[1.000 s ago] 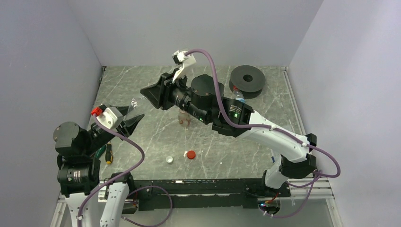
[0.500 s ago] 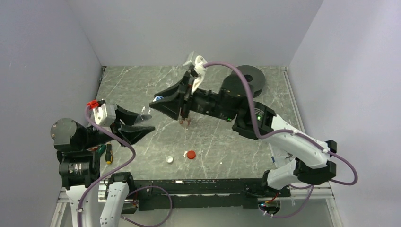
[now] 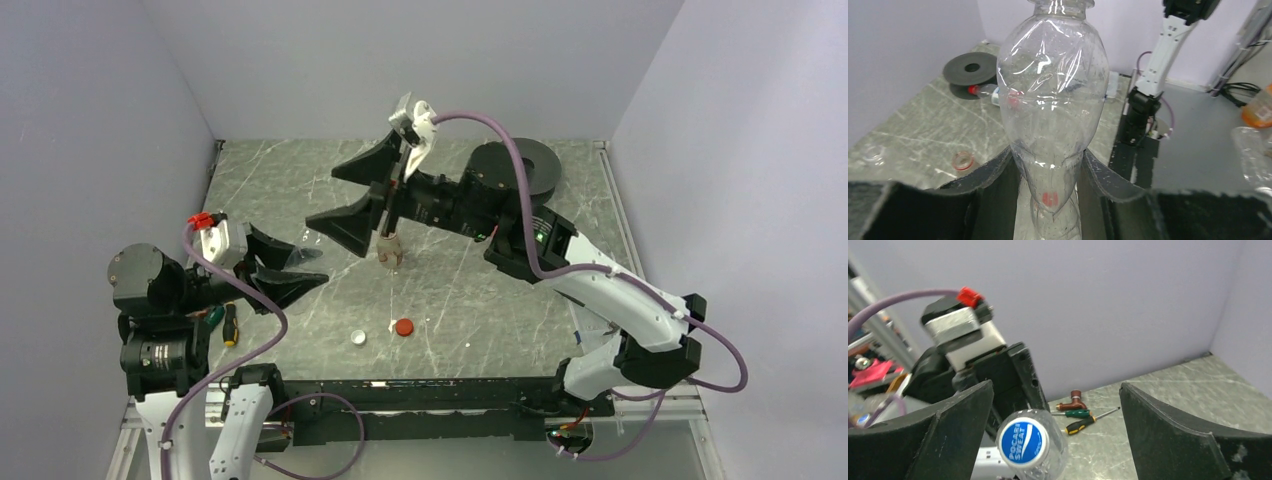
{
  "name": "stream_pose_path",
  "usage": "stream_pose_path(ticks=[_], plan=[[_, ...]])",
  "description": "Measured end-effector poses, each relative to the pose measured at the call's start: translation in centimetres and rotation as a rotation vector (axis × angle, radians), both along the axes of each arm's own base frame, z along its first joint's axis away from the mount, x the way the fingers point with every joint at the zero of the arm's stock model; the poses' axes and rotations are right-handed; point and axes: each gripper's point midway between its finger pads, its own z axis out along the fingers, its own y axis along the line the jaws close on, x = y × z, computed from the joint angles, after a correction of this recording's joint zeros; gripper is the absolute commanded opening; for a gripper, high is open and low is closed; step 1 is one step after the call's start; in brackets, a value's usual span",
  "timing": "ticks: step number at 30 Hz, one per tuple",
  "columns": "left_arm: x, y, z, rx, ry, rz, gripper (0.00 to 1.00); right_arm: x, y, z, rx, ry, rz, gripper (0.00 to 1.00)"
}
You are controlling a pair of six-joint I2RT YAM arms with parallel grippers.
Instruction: Unscrew the bottle caps
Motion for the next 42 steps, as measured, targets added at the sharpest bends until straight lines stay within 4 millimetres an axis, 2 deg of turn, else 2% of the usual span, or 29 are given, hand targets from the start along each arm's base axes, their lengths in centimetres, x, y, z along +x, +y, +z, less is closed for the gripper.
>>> stream_pose_path(ticks=[5, 8, 14, 17, 19, 23, 25, 28, 33, 37, 42], plan=[[1.7, 0.9, -0.3, 0.036, -0.087, 0.116, 0.0, 2.1, 1.4, -0.7, -0.025, 0.1, -0.162, 1.0], [2.7, 1.8, -0.4, 0.071, -0.172, 0.212, 0.0, 3.0, 1.9, -1.0, -0.039, 0.176, -0.251, 0.95], [4.9, 3.8, -1.2, 0.133, -0.253, 0.378, 0.0, 4.7, 1.8, -2.1, -0.046, 0.27, -0.368, 0.7], [5.7, 4.5, -1.7, 0.153, -0.255, 0.421, 0.0, 5.1, 1.7, -2.2, -0.037, 0.293, -0.393, 0.61], [5.9, 4.7, -1.8, 0.16, -0.254, 0.439, 0.0, 5.2, 1.6, -2.2, -0.032, 0.302, -0.402, 0.61], [6.2, 5.0, -1.9, 0.169, -0.259, 0.461, 0.0, 5.2, 1.8, -2.4, -0.034, 0.312, -0.403, 0.73], [6.3, 5.2, -1.9, 0.171, -0.261, 0.468, 0.0, 5.3, 2.1, -2.5, -0.039, 0.314, -0.404, 0.74], [6.3, 5.2, -1.8, 0.171, -0.261, 0.473, 0.0, 5.5, 2.8, -2.9, -0.053, 0.319, -0.405, 0.65], [6.4, 5.3, -1.8, 0.171, -0.26, 0.477, 0.0, 5.7, 3.5, -4.2, -0.085, 0.334, -0.405, 0.41], [6.5, 5.3, -2.1, 0.173, -0.251, 0.482, 0.0, 5.5, 3.9, -4.4, -0.084, 0.345, -0.395, 0.22], [6.4, 5.3, -2.0, 0.17, -0.248, 0.48, 0.0, 5.4, 3.9, -4.3, -0.081, 0.347, -0.391, 0.12]])
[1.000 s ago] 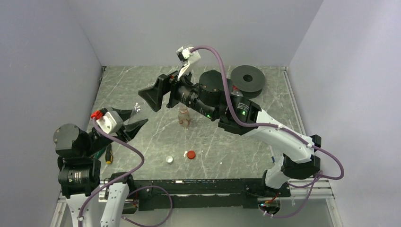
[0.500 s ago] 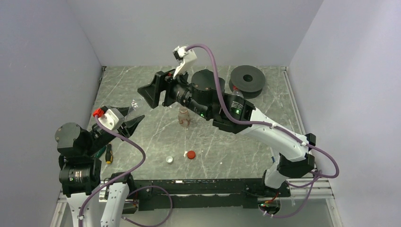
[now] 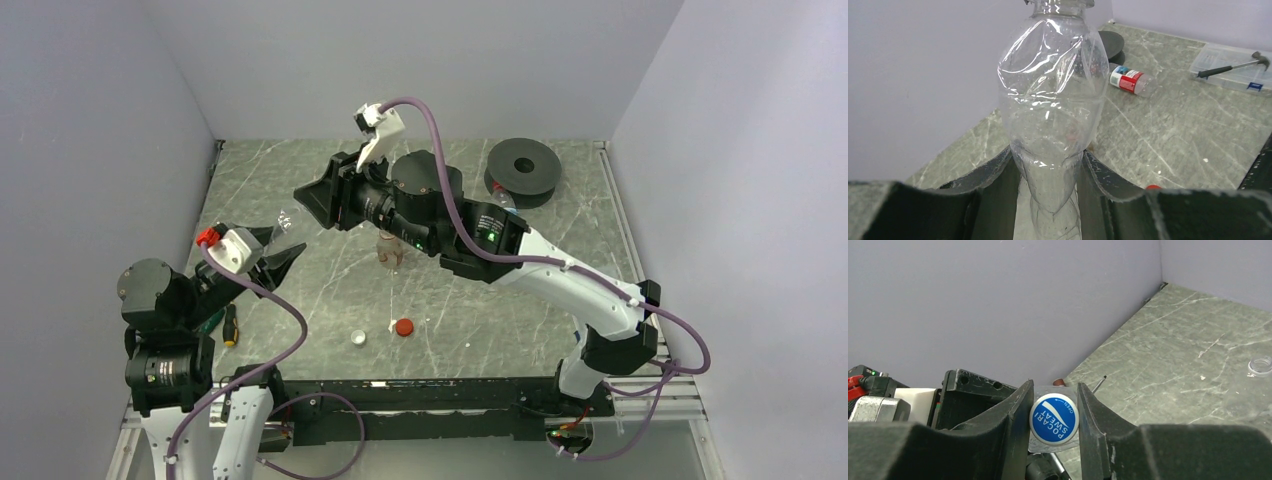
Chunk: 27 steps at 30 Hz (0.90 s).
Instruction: Unscrew the bottle caps
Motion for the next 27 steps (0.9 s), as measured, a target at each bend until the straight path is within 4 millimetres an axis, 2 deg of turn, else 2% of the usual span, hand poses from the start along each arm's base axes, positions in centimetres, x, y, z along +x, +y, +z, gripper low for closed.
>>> stream_pose_path(ticks=[4, 6, 11, 18, 19, 20, 21, 24, 25, 27], plan=[[-0.4, -0.5, -0.1, -0.024, 0.026, -0.033, 0.0, -0.3, 0.1, 0.3, -0.007, -0.035, 0.038, 0.17], [-0.9, -1.2, 0.0, -0.05, 0.056, -0.084, 0.0, -0.8, -0.2, 0.5, -0.005, -0.079, 0.114, 0.16], [-3.3, -3.8, 0.1, -0.126, 0.178, -0.313, 0.0, -3.3, -2.4, 1.0, 0.006, -0.174, 0.342, 0.13], [-5.9, -5.0, 0.2, -0.133, 0.254, -0.467, 0.0, -6.4, -3.6, 1.3, 0.035, -0.28, 0.565, 0.15], [-6.1, -5.1, 0.2, -0.132, 0.257, -0.478, 0.0, -6.8, -3.7, 1.4, 0.038, -0.295, 0.594, 0.19], [-6.3, -5.1, 0.3, -0.132, 0.26, -0.486, 0.0, -7.1, -3.8, 1.4, 0.039, -0.308, 0.615, 0.31], [-6.4, -5.2, 0.2, -0.131, 0.263, -0.494, 0.0, -7.3, -3.8, 1.4, 0.04, -0.319, 0.634, 0.53], [-6.5, -5.2, 0.2, -0.13, 0.263, -0.497, 0.0, -7.3, -3.8, 1.6, 0.047, -0.327, 0.632, 0.95], [-6.4, -5.2, 0.1, -0.13, 0.26, -0.489, 0.0, -7.1, -3.8, 1.8, 0.052, -0.321, 0.619, 0.99], [-6.0, -5.0, 0.0, -0.126, 0.242, -0.457, 0.0, -5.9, -3.8, 2.3, 0.059, -0.308, 0.547, 1.0]])
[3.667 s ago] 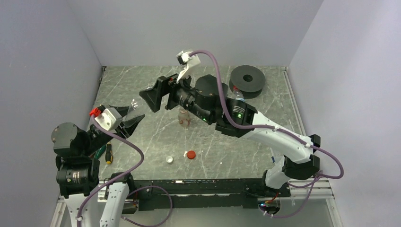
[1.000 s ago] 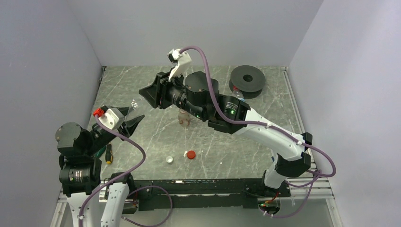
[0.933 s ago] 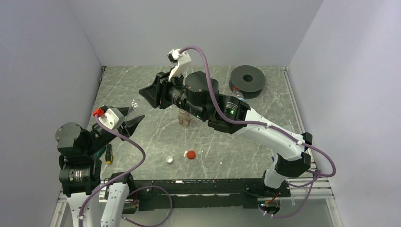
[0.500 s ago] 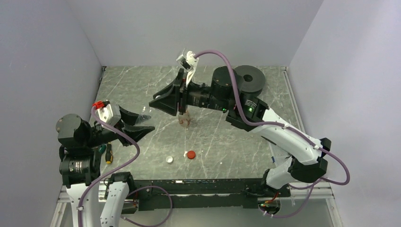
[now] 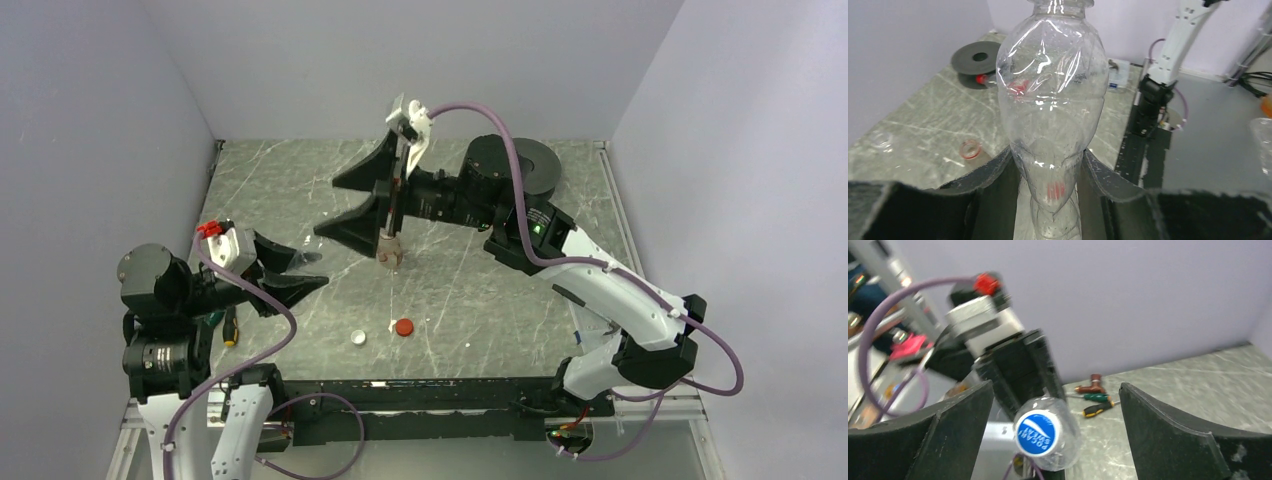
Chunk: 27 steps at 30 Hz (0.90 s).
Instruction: Unscrew the bottle caps
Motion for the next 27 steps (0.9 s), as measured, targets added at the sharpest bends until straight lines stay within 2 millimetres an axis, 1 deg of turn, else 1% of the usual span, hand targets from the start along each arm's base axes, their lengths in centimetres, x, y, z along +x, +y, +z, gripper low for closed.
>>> stream_pose_path(ticks=[4, 6, 7, 9, 11, 12, 14, 17, 21, 27], plan=[[1.2, 0.8, 0.3, 0.011, -0.064, 0.111, 0.0, 3.7, -0.3, 1.1, 0.024, 0.123, -0.231, 1.0], [2.0, 1.3, 0.7, 0.016, -0.104, 0.178, 0.0, 5.0, -0.7, 1.3, 0.04, 0.18, -0.342, 1.0], [2.5, 1.7, 0.8, 0.02, -0.124, 0.215, 0.0, 5.3, -0.7, 1.3, 0.048, 0.195, -0.391, 1.0], [3.3, 2.3, 1.1, 0.025, -0.152, 0.277, 0.0, 4.7, -0.3, 1.0, 0.042, 0.213, -0.449, 1.0], [4.1, 3.0, 1.3, 0.029, -0.168, 0.33, 0.0, 3.5, 0.7, 0.9, 0.028, 0.219, -0.474, 0.99], [4.5, 3.3, 1.3, 0.033, -0.176, 0.353, 0.0, 3.1, 1.1, 1.0, 0.028, 0.22, -0.48, 0.98], [5.0, 3.7, 1.4, 0.039, -0.185, 0.391, 0.0, 2.8, 2.0, 1.3, 0.032, 0.22, -0.506, 0.92], [5.4, 4.2, 1.4, 0.047, -0.196, 0.423, 0.0, 3.8, 2.5, 0.9, 0.025, 0.221, -0.566, 0.81], [5.7, 4.4, 1.5, 0.053, -0.204, 0.441, 0.0, 4.8, 2.7, 0.2, 0.015, 0.227, -0.614, 0.71], [5.8, 4.6, 1.5, 0.063, -0.219, 0.454, 0.0, 5.2, 3.1, 0.8, 0.036, 0.243, -0.631, 0.53]])
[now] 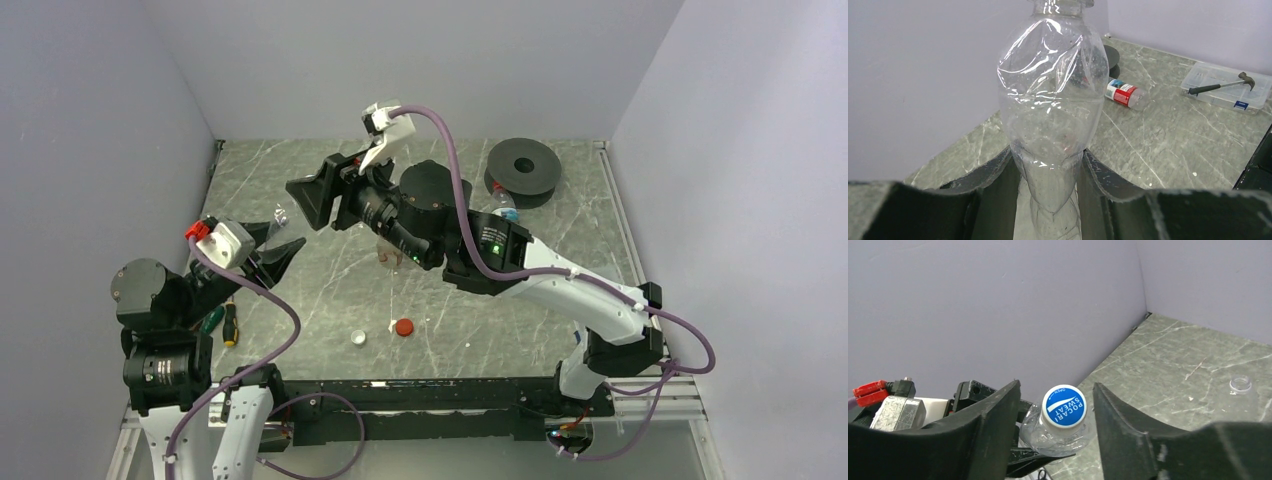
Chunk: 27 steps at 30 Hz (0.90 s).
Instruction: Unscrew the bottle caps
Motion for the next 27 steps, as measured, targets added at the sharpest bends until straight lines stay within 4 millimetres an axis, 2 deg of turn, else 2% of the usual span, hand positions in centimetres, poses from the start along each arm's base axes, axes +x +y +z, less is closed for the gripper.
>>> stream_pose_path(ticks=[4, 10, 15, 19, 23, 27], plan=[[-0.2, 0.0, 0.1, 0.004, -0.009, 0.001, 0.0, 0.0, 0.2, -0.1, 0.005, 0.01, 0.002, 0.45], [-0.4, 0.0, 0.2, 0.005, -0.019, 0.002, 0.0, 0.0, 0.9, -0.1, 0.002, 0.017, 0.015, 0.39], [-0.4, 0.0, 0.1, 0.005, -0.016, 0.003, 0.0, 0.4, 1.0, -0.5, -0.004, 0.028, 0.009, 0.16], [-0.5, 0.0, 0.1, 0.001, -0.013, 0.001, 0.0, 0.6, 1.0, -0.5, -0.004, 0.028, 0.008, 0.03], [-0.8, -0.4, -0.1, -0.013, 0.007, -0.023, 0.0, 0.9, 1.0, -0.5, -0.005, 0.016, 0.071, 0.0], [-1.5, -1.7, -1.0, -0.031, 0.081, -0.132, 0.0, -0.1, -0.1, -1.2, 0.0, -0.036, 0.3, 0.0]])
